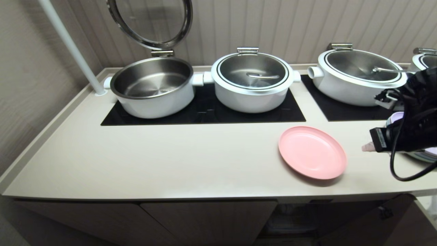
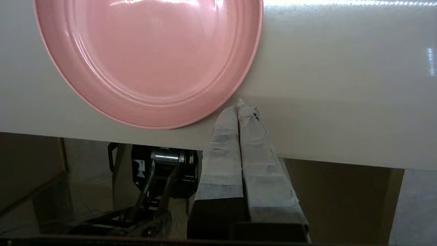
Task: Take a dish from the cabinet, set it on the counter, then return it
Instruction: Pick up the plate from the table
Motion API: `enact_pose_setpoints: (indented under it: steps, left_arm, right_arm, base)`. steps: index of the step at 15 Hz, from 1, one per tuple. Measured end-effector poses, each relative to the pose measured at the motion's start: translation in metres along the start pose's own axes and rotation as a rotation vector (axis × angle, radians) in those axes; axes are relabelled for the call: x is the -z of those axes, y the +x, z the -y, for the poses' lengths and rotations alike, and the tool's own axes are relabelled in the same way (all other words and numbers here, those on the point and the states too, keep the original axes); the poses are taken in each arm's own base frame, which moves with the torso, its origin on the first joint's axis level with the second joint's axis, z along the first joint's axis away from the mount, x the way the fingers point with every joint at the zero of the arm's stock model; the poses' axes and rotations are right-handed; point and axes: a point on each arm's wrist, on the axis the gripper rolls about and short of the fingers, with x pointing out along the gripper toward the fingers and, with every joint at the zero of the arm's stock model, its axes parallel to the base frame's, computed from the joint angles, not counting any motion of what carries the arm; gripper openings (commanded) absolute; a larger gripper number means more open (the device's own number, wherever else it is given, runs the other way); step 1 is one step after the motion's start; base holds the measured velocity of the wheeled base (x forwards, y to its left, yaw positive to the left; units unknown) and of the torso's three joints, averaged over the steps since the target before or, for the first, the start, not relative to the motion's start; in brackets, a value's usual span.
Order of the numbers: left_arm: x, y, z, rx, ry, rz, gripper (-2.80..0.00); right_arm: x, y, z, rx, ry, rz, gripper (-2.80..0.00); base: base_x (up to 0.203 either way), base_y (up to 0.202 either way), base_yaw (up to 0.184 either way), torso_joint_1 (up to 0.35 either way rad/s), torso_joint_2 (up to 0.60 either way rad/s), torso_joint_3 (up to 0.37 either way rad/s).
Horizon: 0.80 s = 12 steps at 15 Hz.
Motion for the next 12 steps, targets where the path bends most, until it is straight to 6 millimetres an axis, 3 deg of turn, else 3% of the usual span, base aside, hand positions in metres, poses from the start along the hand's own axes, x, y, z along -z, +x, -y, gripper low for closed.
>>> enact_pose_setpoints:
  steps: [7,8,12]
  left_arm:
    - [0.0,0.0,0.0,0.0,-0.001,0.0,-2.8]
    - [0.0,0.0,0.0,0.0,0.0,0.0,-2.8]
    - [0.0,0.0,0.0,0.0,0.0,0.0,-2.8]
  right_arm:
    - [-0.013,0.023,0.001,-0.022,-0.056,-0.082,-2.8]
    - [-0.013,0.025,0.0,-0.039,-0.055,-0.094,0.0]
    - [-0.014,0.035,-0.001,-0.062,-0.057,-0.11,0.0]
  base:
    - [0.0,0.0,0.0,0.0,0.0,0.0]
    - [0.0,0.0,0.0,0.0,0.0,0.0]
    - [0.0,0.0,0.0,0.0,0.0,0.0]
